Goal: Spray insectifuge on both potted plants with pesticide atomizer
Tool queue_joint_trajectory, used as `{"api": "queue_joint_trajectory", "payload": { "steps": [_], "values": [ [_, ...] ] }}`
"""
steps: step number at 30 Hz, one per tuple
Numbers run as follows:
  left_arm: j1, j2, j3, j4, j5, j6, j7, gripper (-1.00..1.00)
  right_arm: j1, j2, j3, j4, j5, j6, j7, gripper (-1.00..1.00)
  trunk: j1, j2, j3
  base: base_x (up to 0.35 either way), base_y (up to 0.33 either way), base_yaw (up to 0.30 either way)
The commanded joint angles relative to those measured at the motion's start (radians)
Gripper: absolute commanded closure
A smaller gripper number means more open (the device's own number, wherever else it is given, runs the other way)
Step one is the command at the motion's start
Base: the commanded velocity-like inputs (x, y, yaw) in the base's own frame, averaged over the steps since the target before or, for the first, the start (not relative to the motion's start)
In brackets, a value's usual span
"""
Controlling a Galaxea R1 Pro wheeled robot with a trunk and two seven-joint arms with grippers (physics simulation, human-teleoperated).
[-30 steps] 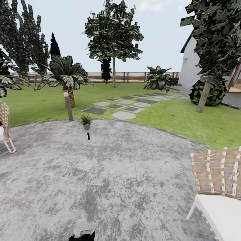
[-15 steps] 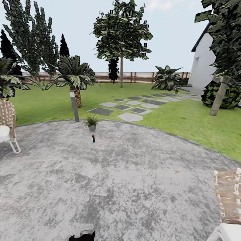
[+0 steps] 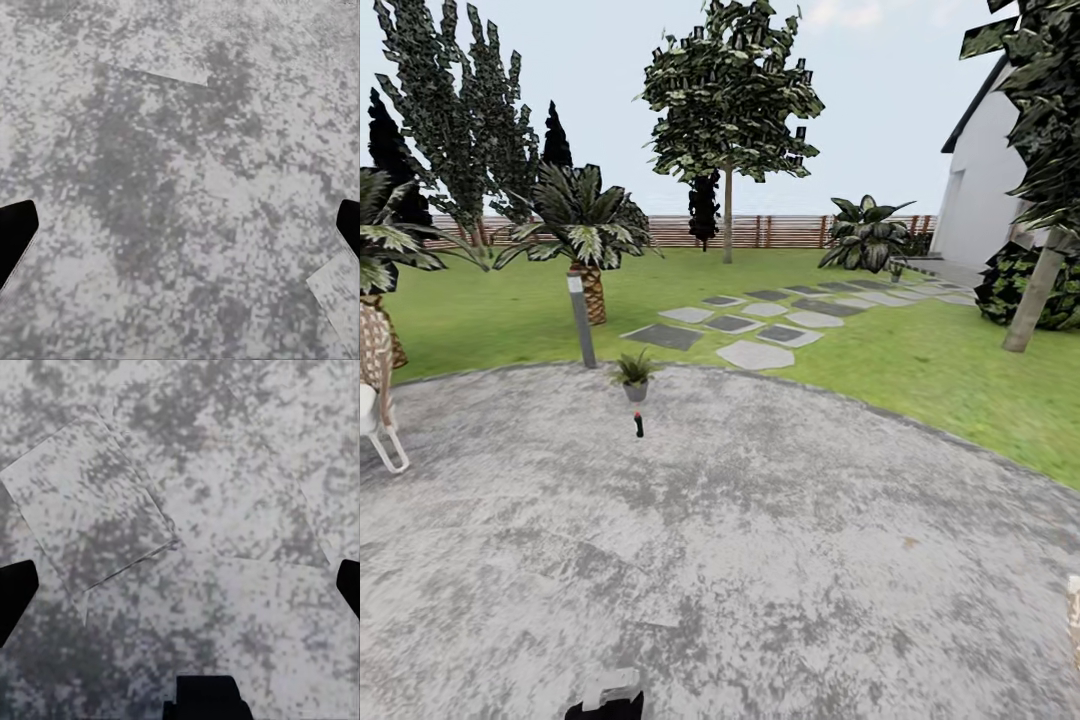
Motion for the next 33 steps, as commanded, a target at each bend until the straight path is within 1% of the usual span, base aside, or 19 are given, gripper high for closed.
{"api": "queue_joint_trajectory", "payload": {
  "steps": [1,33],
  "values": [
    [0.0,0.0,-0.001,0.0,0.01,-0.001,0.0,-1.0,0.0,0.0,-0.001,0.0,0.0,-0.001,0.0,-1.0,0.0,0.0,-0.001,0.34,0.0,0.0],
    [0.0,0.0,-0.001,0.0,0.01,-0.001,0.0,-1.0,-0.001,0.003,-0.002,-0.004,0.0,-0.001,0.001,-1.0,0.0,0.0,-0.001,0.34,0.0,0.0]
  ]
}}
